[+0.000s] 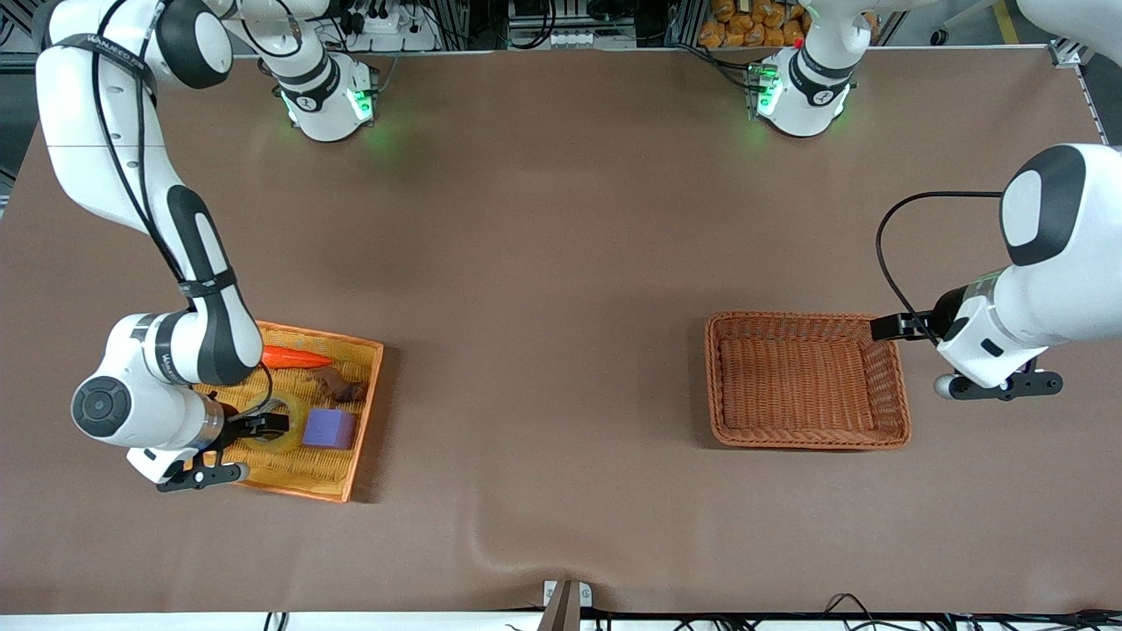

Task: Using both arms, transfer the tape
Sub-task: 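Lower the right gripper and grasp the yellow tape roll by its rim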

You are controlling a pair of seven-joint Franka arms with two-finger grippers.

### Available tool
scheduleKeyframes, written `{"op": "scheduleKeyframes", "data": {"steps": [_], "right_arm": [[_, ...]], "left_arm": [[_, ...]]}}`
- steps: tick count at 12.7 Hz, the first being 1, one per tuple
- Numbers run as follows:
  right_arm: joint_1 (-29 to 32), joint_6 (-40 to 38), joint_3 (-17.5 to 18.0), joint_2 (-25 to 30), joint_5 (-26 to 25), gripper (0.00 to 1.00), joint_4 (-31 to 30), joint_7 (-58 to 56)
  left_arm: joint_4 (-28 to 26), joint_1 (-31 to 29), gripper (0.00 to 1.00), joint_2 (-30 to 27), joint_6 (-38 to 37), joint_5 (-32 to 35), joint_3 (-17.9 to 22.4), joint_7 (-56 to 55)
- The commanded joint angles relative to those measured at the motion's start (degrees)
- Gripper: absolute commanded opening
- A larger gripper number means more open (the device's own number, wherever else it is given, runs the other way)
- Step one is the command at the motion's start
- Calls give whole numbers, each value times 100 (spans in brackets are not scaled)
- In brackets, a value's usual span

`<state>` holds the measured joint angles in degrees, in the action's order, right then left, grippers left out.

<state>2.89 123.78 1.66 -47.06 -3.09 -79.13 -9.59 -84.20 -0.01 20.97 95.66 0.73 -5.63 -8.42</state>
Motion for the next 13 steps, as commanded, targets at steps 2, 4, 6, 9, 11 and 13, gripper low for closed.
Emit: {"op": "scheduleKeyframes", "data": {"steps": [2, 4, 6, 9, 11, 13], "right_arm": [[97, -301, 62, -58, 37, 100, 91, -280], [141, -485, 62, -49, 46, 100, 100, -456], [168, -513, 62, -57, 107, 100, 73, -465], [142, -521, 71, -57, 273, 0, 82, -510], [141, -521, 62, -57, 537, 0, 100, -430], [141, -521, 62, -57, 547, 0, 108, -439]], "left_arm": [[97, 28, 100, 56, 58, -29, 18, 16], [97, 28, 100, 65, 58, -29, 18, 16], [97, 19, 100, 65, 58, -29, 18, 16], [97, -8, 100, 56, 58, -29, 18, 16], [97, 1, 100, 56, 58, -29, 18, 16], [106, 1, 100, 47, 58, -29, 18, 25]]}}
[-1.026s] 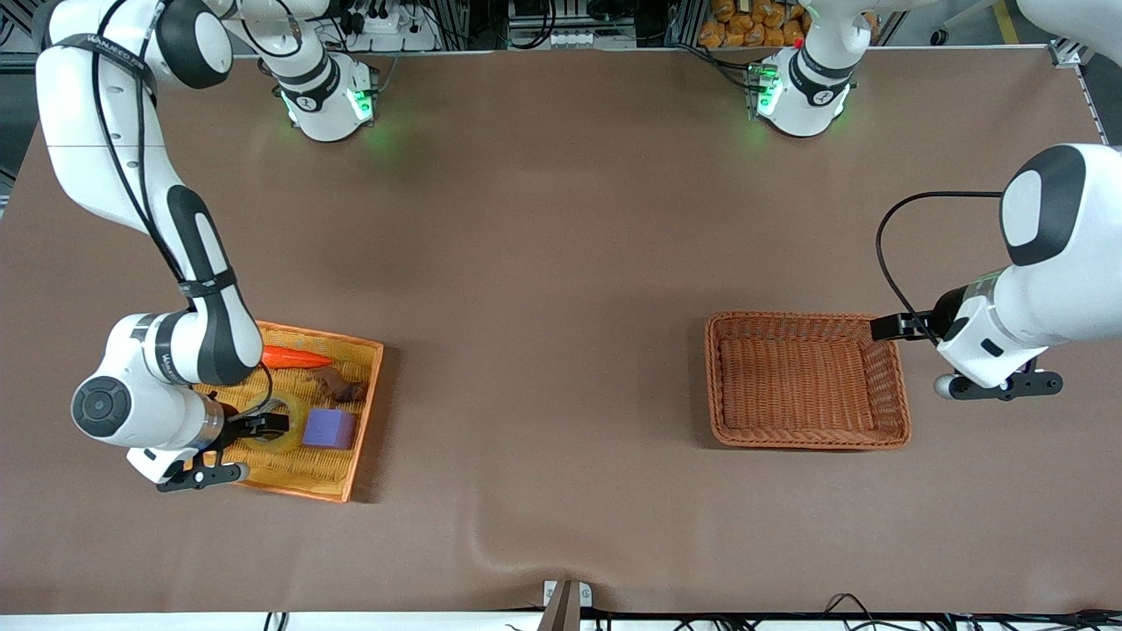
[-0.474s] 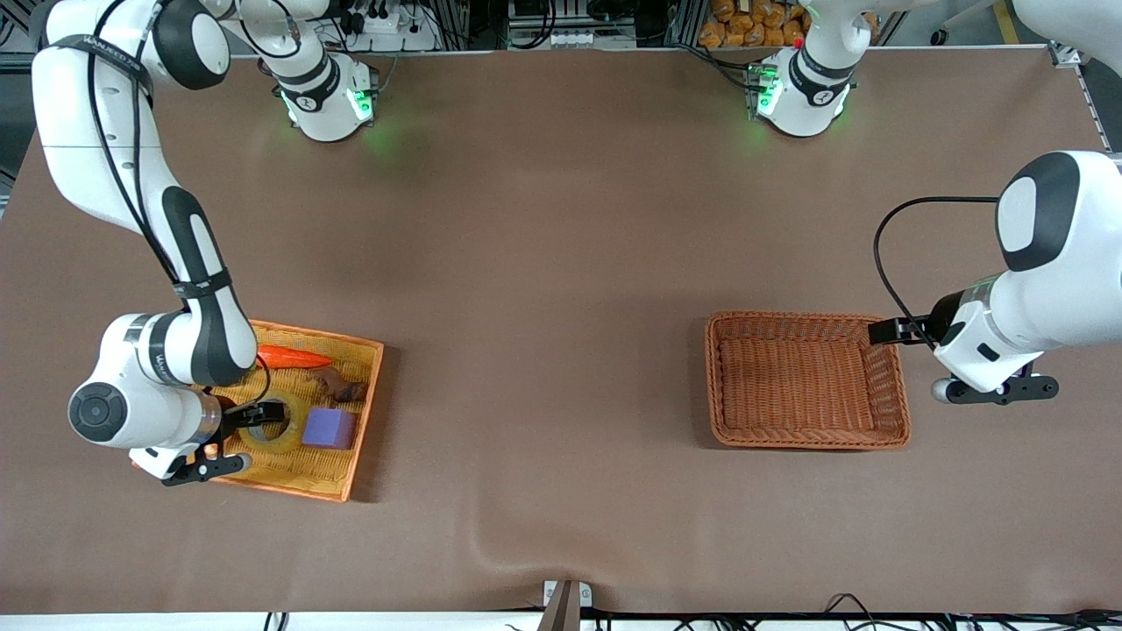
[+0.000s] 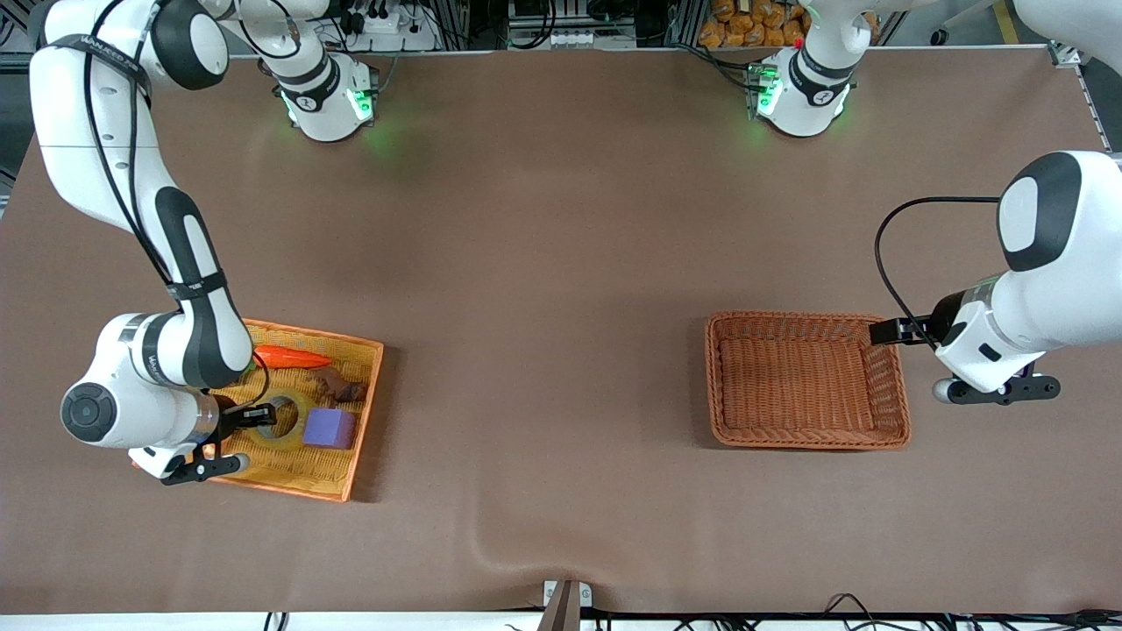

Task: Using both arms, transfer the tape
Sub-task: 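Lower the right gripper and grasp the yellow tape roll by its rim, then lift the tape with the right gripper while the left gripper approaches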

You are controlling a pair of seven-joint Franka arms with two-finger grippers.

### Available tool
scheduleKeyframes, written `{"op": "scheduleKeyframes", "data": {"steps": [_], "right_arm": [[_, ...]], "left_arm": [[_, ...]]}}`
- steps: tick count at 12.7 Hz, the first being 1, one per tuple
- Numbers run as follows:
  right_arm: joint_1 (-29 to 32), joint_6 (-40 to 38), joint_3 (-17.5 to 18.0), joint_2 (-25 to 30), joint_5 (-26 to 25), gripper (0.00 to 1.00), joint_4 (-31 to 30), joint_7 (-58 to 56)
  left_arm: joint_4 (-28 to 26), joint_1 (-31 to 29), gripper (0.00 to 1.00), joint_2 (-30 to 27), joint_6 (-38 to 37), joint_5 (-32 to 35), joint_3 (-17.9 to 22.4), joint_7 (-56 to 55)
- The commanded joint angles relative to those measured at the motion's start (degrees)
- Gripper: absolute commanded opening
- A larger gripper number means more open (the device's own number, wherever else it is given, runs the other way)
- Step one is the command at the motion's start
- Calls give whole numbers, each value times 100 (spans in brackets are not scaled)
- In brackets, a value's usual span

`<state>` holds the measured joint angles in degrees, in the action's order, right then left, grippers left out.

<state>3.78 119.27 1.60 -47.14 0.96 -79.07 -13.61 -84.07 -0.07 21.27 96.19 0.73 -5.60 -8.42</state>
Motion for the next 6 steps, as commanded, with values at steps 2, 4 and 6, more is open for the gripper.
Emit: {"op": "scheduleKeyframes", "data": {"steps": [2, 4, 6], "right_arm": [[62, -97, 78, -32, 141, 0, 111, -89], [97, -385, 182, 29, 141, 0, 163, -159], [88, -623, 253, 73, 141, 0, 435, -561]], "left_arm": [[101, -2, 100, -9, 5, -30, 15, 25], [101, 15, 100, -9, 5, -38, 15, 16], [101, 86, 100, -9, 13, -82, -20, -141]]}}
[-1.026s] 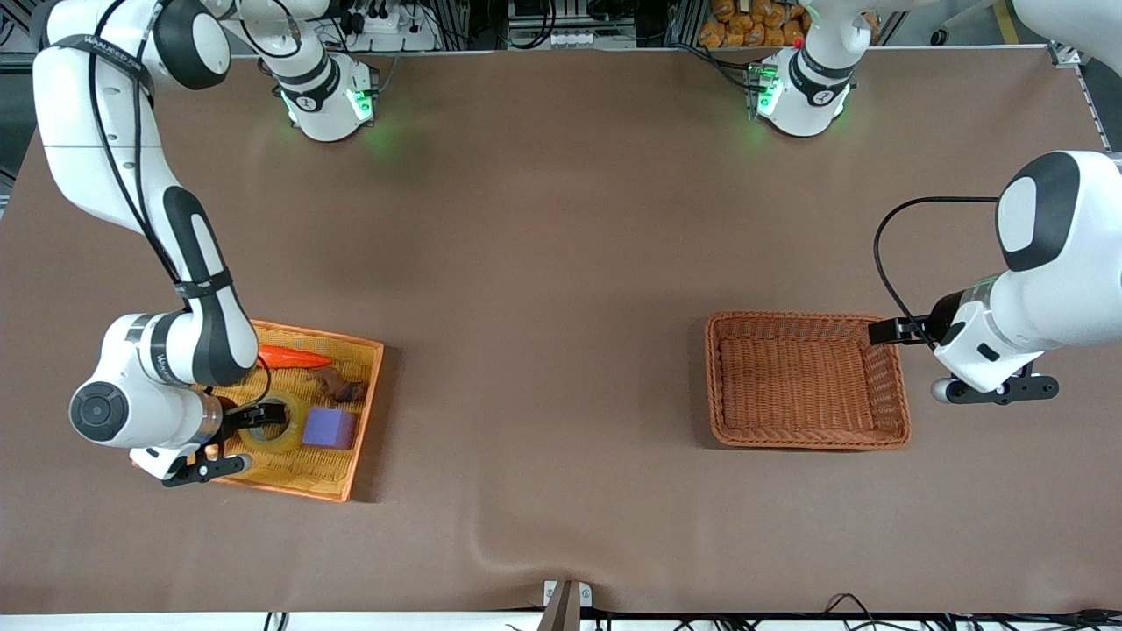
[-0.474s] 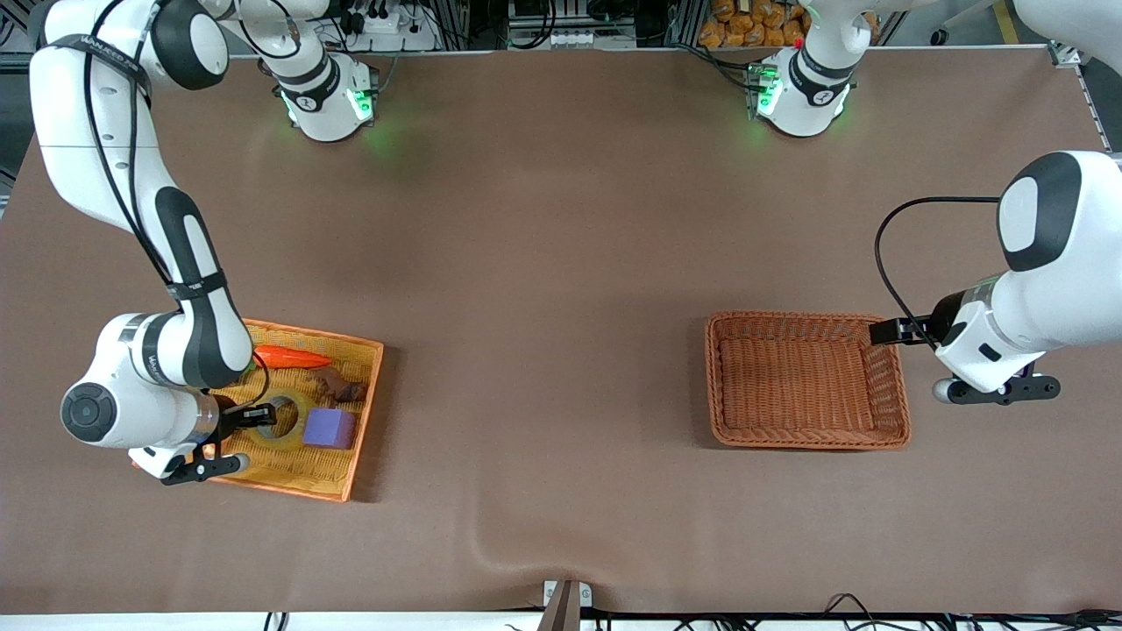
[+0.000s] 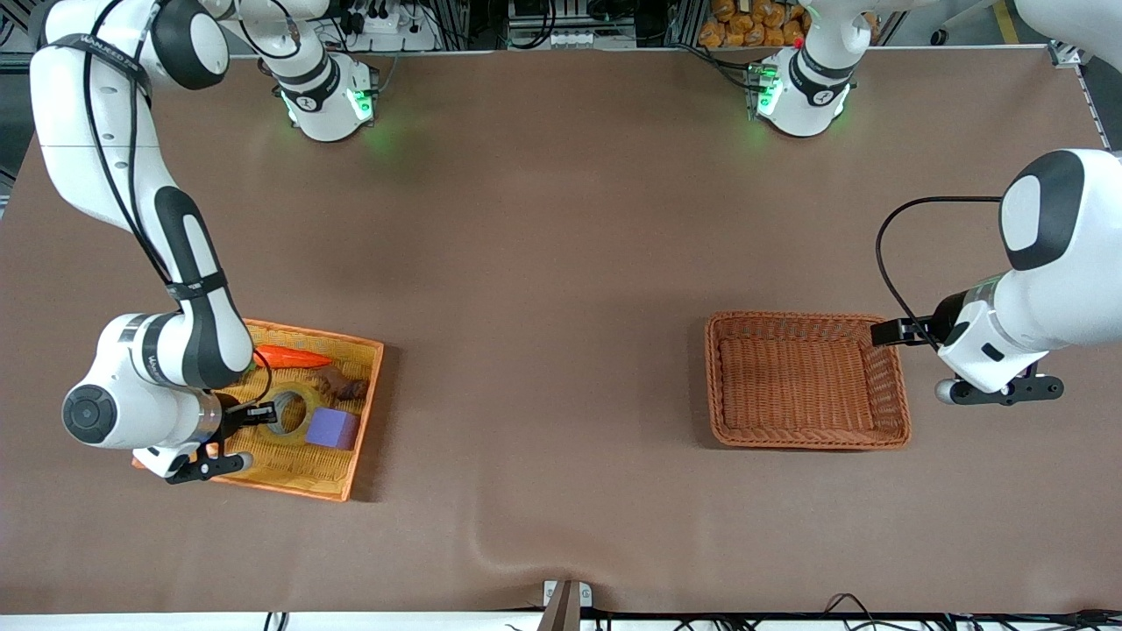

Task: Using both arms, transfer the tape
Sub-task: 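Lift the tape with the right gripper while the left gripper approaches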

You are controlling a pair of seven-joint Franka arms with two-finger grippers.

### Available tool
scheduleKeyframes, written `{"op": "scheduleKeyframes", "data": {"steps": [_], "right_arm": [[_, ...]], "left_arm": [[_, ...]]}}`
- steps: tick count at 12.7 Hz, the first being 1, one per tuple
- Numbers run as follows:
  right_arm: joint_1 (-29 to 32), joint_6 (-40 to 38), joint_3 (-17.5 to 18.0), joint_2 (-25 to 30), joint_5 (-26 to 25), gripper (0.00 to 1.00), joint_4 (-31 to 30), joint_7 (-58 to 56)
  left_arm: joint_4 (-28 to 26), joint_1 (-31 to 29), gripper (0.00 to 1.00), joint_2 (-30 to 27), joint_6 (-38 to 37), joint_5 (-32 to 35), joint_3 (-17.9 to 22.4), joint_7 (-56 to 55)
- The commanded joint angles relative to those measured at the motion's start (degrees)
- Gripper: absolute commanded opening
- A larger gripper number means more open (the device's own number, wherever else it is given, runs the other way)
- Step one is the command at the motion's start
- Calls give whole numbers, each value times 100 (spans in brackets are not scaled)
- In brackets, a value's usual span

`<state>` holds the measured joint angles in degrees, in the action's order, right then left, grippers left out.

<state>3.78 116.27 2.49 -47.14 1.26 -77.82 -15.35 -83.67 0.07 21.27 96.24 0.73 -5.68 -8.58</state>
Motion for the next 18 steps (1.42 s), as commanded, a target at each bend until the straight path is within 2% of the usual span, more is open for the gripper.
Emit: {"op": "scheduleKeyframes", "data": {"steps": [1, 5, 6, 9, 10, 12, 13, 16, 18], "right_arm": [[88, -507, 173, 90, 112, 0, 494, -685], [211, -1289, 190, 283, 120, 0, 1197, -1444], [203, -1352, 269, 397, 268, 0, 1225, -1436], [141, -1361, 628, 495, 1278, 0, 1225, -1418], [45, -1352, 909, 564, 1228, 0, 1225, -1392], [-507, -1326, 894, 697, 590, 0, 1225, -956], [-683, -1326, 911, 714, 177, 0, 1234, -291], [-1263, -1396, 920, 1030, -440, 0, 1112, 1774], [-1589, -1843, 938, 1005, -530, 0, 1067, 2369]], "left_arm": [[61, 107, 100, 17, 9, -100, -29, -361], [70, 695, 100, 131, 360, -82, -29, -1257], [70, 766, 100, 167, 430, -117, -38, -1547], [79, 1160, 100, 290, 711, -117, -38, -2338], [79, 1284, 100, 386, 852, -126, -38, -2680], [79, 1565, 100, 535, 1115, -126, -38, -3234], [79, 1592, 100, 658, 1291, -126, -47, -3350], [79, 1829, 100, 940, 1827, -258, -47, -3387], [52, 1838, 100, 1115, 2013, -258, -47, -3395]]}}
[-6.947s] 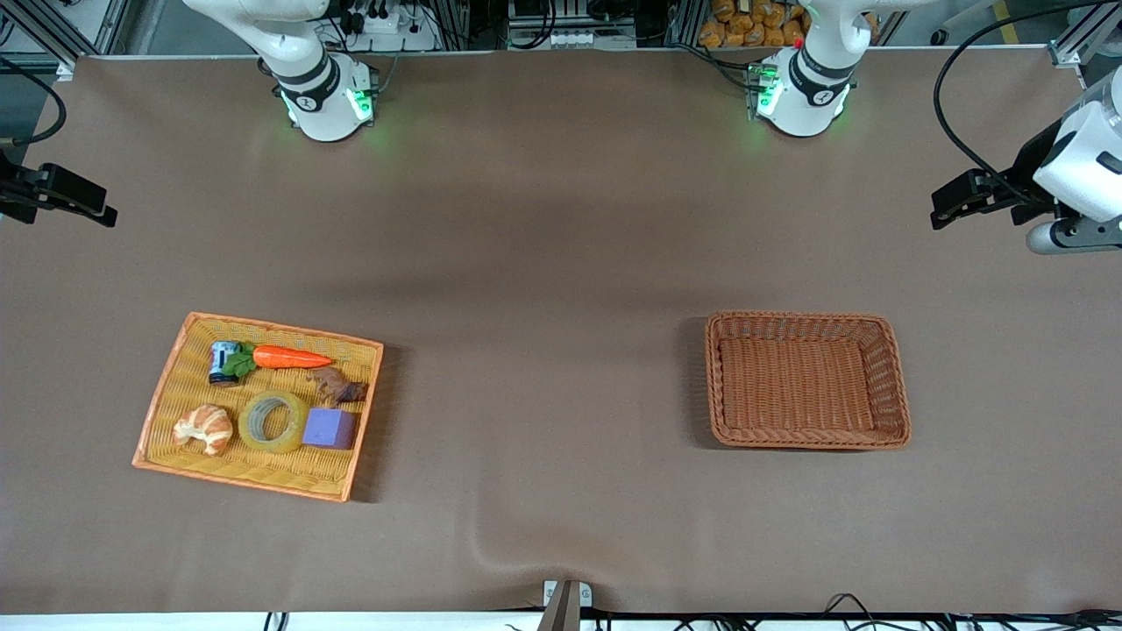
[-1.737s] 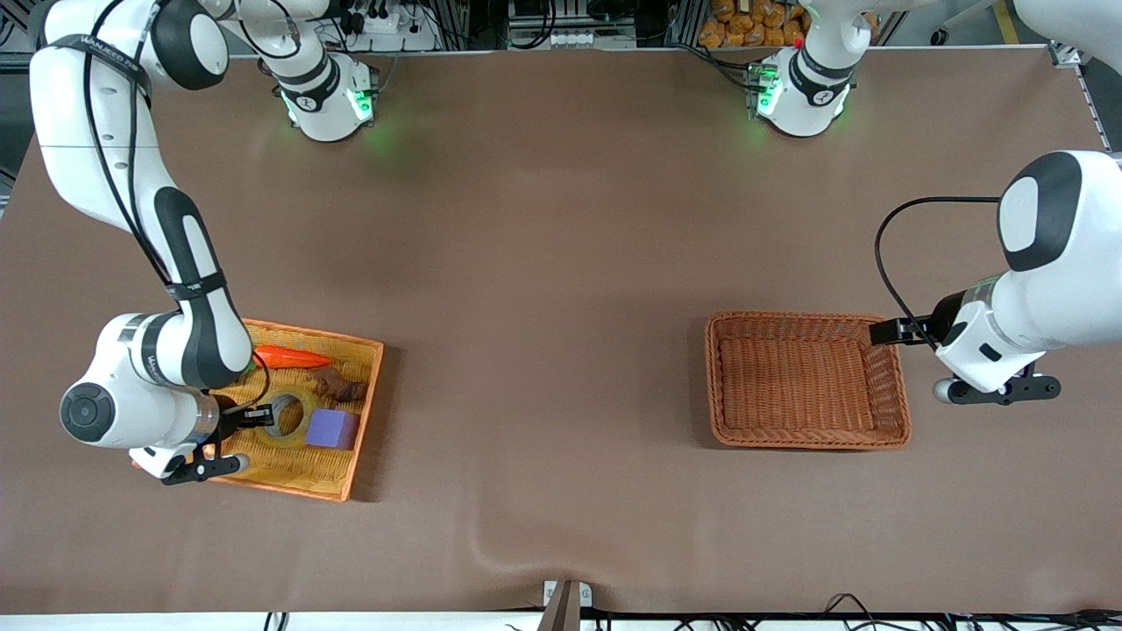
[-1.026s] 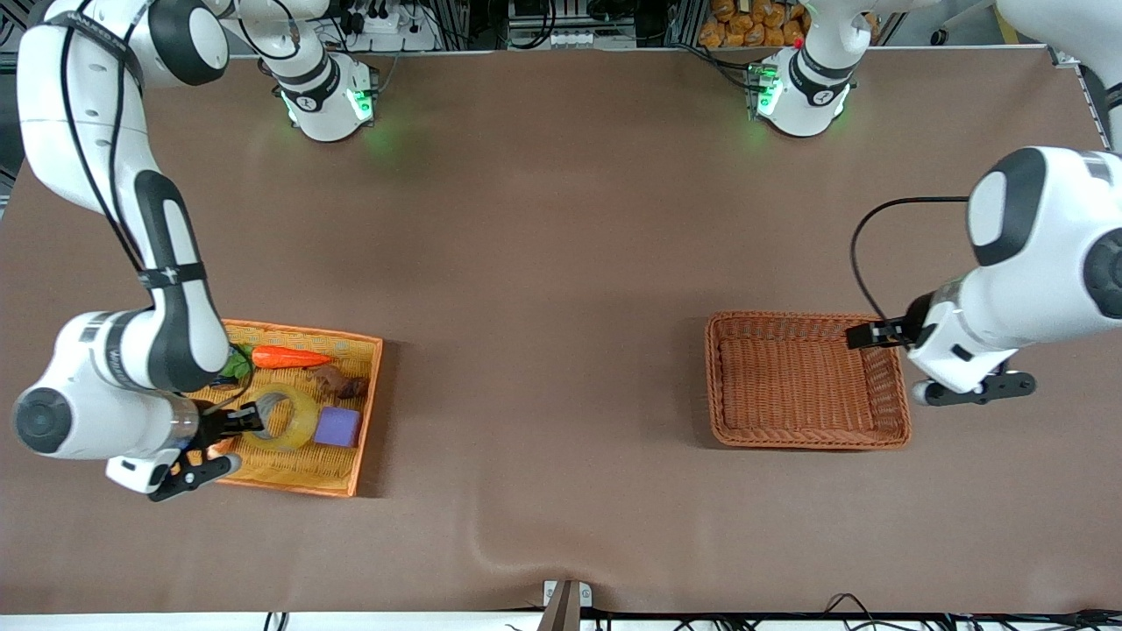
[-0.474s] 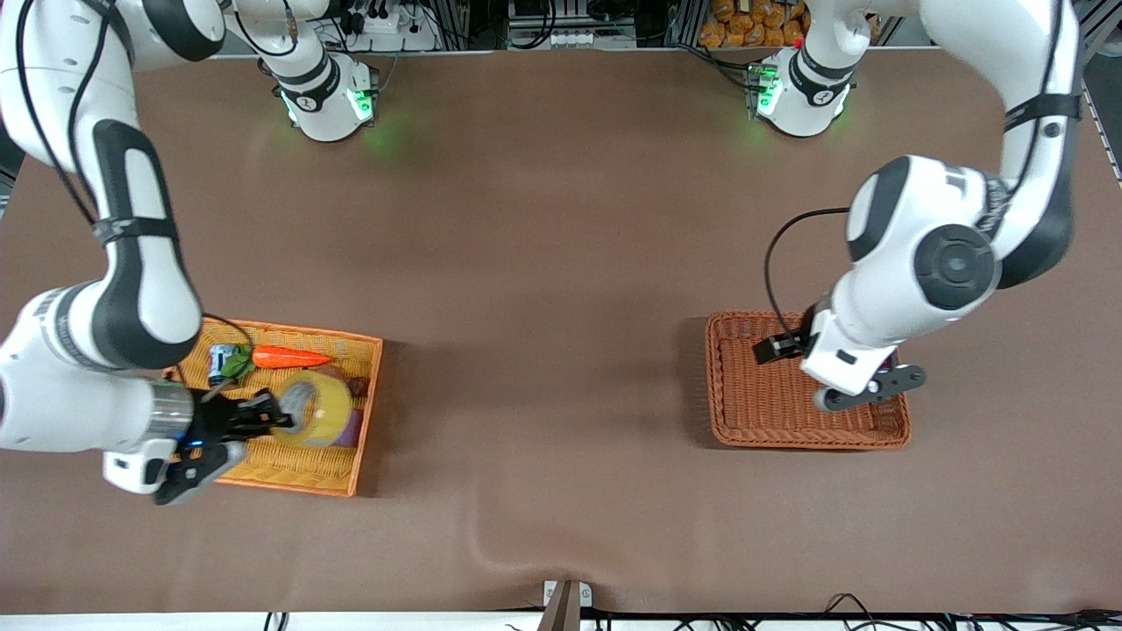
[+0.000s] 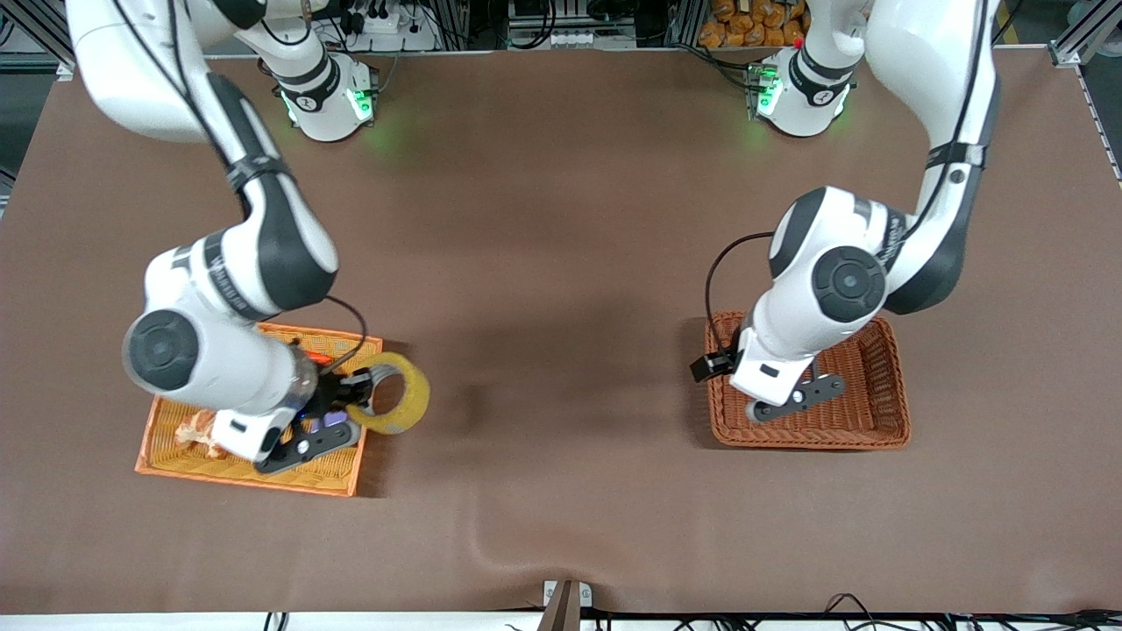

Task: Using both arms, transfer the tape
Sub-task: 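Lift the tape with the right gripper while the left gripper approaches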

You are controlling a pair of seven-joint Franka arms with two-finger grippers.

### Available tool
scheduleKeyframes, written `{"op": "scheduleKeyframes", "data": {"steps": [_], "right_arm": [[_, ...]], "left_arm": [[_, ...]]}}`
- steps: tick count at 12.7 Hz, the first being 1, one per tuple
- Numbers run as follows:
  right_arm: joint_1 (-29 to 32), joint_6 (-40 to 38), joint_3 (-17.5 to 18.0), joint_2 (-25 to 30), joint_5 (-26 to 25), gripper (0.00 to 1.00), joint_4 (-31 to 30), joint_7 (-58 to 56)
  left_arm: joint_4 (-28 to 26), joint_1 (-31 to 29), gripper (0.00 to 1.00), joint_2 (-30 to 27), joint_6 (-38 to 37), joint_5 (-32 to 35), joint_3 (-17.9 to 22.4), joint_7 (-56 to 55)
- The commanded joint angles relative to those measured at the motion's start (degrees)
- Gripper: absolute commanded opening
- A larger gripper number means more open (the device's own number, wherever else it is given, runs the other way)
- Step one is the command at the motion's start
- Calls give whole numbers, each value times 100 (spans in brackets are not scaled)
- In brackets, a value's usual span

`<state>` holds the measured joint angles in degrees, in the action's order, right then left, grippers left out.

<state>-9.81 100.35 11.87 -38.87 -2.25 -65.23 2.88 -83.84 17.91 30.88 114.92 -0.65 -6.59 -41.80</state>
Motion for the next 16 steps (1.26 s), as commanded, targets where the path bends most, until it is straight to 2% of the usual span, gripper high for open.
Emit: {"op": "scheduleKeyframes", "data": {"steps": [1, 3, 5, 8, 12, 13, 14, 15, 16], "right_arm": [[-510, -261, -44, 161, -197, 0, -201, 634], [-697, -104, -54, 64, -206, 0, -297, 1604], [-1065, 684, -54, -76, -232, 0, -577, 2905], [-1478, 1460, -54, -594, -285, 0, -587, 4410], [-1699, 1961, -54, -990, -303, 0, -561, 5082], [-1726, 2023, -54, -1078, -302, 14, -552, 5134], [-1848, 2137, -71, -1131, -320, 66, -561, 5161], [-1910, 2312, -123, -1166, -329, 100, -579, 5327], [-1945, 2514, -176, -1202, -390, 100, -596, 5581]], "left_arm": [[69, 64, 100, 225, 162, -102, 43, -74], [69, 72, 100, 278, 162, -84, 43, -65], [69, 107, 100, 357, 266, -119, 35, -74], [69, 196, 100, 366, 399, -163, 35, -74], [78, 301, 100, 410, 855, -566, 43, -83], [78, 327, 100, 436, 865, -646, 35, -83], [78, 397, 100, 454, 891, -682, 43, -83], [78, 432, 100, 498, 891, -725, 35, -135], [87, 450, 100, 559, 891, -795, 43, -292]]}}
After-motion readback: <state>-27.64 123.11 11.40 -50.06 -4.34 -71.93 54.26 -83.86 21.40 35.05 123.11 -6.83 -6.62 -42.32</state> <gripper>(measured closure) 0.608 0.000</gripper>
